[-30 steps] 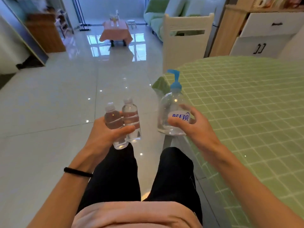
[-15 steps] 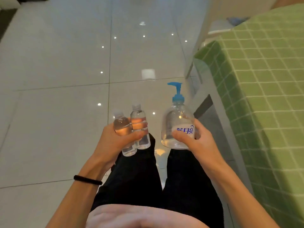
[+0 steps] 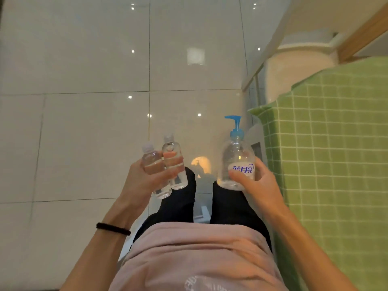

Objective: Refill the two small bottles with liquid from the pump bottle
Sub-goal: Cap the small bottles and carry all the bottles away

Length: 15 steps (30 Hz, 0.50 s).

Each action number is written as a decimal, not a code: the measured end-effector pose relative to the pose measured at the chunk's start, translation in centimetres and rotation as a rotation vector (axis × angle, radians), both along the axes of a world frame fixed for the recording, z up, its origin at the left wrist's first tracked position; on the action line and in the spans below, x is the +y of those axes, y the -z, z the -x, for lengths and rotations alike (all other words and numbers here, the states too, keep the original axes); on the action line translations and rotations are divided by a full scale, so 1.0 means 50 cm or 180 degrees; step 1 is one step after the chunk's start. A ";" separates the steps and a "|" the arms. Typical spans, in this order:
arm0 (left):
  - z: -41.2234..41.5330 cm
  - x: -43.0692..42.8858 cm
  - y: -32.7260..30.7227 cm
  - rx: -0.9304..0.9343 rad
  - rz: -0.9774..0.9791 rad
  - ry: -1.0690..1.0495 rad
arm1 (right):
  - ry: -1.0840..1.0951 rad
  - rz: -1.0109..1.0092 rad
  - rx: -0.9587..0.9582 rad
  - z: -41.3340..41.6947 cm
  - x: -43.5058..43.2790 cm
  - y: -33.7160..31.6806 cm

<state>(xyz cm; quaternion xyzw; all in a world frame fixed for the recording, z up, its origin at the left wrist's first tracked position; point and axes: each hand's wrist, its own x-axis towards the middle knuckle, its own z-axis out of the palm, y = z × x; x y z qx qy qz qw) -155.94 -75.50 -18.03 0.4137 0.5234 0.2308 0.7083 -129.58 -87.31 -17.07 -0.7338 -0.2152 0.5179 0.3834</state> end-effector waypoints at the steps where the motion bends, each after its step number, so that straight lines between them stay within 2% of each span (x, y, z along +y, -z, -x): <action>1: 0.017 0.004 -0.046 0.0024 0.0030 -0.0003 | -0.0009 0.0039 0.0003 0.007 0.003 -0.042; 8: 0.109 0.107 -0.267 -0.0027 -0.0142 0.0002 | 0.0024 -0.0059 0.0080 0.064 0.099 -0.276; 15: 0.099 0.252 -0.320 -0.0225 -0.0303 0.0075 | 0.0230 -0.0239 0.0031 0.074 0.216 -0.344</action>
